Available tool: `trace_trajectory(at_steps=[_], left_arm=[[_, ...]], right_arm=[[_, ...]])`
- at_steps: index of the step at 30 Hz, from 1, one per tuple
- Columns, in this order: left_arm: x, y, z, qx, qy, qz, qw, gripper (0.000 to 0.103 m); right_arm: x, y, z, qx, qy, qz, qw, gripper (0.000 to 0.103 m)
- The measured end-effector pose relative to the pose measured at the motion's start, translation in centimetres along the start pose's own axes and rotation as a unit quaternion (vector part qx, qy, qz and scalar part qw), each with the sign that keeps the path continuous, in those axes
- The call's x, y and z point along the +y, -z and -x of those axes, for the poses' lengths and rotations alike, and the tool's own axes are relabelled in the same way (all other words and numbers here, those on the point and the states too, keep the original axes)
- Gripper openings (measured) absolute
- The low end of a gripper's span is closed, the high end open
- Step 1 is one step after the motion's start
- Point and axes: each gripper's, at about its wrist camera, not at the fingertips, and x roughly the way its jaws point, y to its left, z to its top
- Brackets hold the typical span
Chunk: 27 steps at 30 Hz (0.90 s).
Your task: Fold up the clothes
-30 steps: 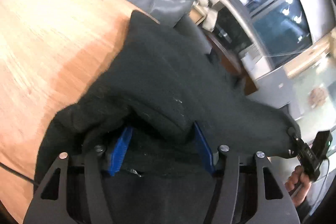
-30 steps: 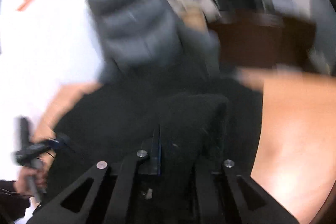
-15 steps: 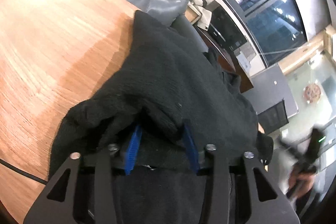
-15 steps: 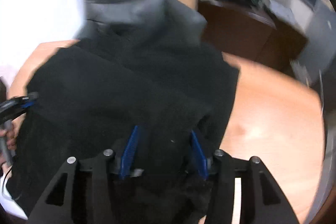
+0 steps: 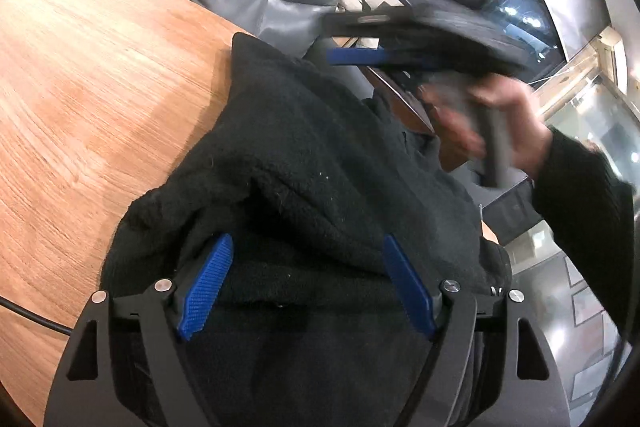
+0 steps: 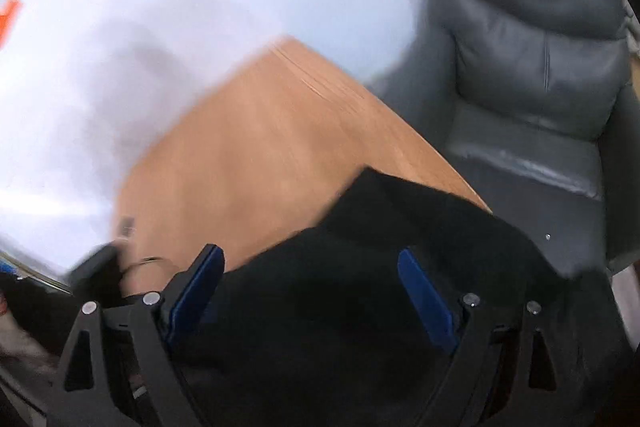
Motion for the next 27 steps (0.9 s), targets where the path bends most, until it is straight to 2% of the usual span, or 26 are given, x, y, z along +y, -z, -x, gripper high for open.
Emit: trace_trajectory(at_steps=[3, 5, 6, 7, 8, 9, 17, 23, 26, 27], left_arm=[[0.7, -0.1, 0.2, -0.004, 0.012, 0.022, 0.9997, 0.078], [0.9, 0.0, 0.3, -0.006, 0.015, 0.023, 0.9996, 0.078], [1.0, 0.0, 0.4, -0.007, 0.017, 0.024, 0.9995, 0.078], [1.2, 0.1, 0.5, -0.008, 0.019, 0.024, 0.9995, 0.078], [1.2, 0.0, 0.5, -0.007, 0.018, 0.023, 0.9996, 0.079], [1.1, 0.0, 0.7, -0.006, 0.014, 0.020, 0.9997, 0.079], [1.1, -0.6, 2.2, -0.027, -0.021, 0.005, 0.9994, 0.086], [1.6, -0.3, 2.3, -0.024, -0.034, 0.002, 0.9991, 0.086], [0.9, 0.0, 3.0, -0.030, -0.039, -0.002, 0.9988, 0.086], [0.9, 0.0, 3.6, -0.033, -0.042, -0.003, 0.9986, 0.086]], right_arm=[[-1.1, -1.5, -4.4, 0.049, 0.022, 0.012, 0.999, 0.090], [-0.6, -1.5, -3.8, 0.024, 0.009, 0.014, 1.000, 0.086], [-0.4, -1.4, -3.4, 0.012, 0.003, 0.014, 1.000, 0.070], [-0.1, -1.4, -3.1, -0.001, -0.004, 0.015, 1.000, 0.031], [0.1, -1.4, -2.7, -0.013, -0.010, 0.016, 1.000, 0.016], [0.4, -1.4, -2.4, -0.025, -0.016, 0.017, 0.999, 0.012], [2.1, -1.2, 0.0, -0.118, -0.061, 0.019, 0.991, 0.007], [-0.7, -1.2, -4.5, -0.098, 0.000, -0.031, 0.995, 0.008], [-0.5, -1.0, -4.8, -0.096, 0.011, -0.052, 0.994, 0.014], [-0.3, -0.9, -4.3, -0.103, 0.014, -0.057, 0.993, 0.024]])
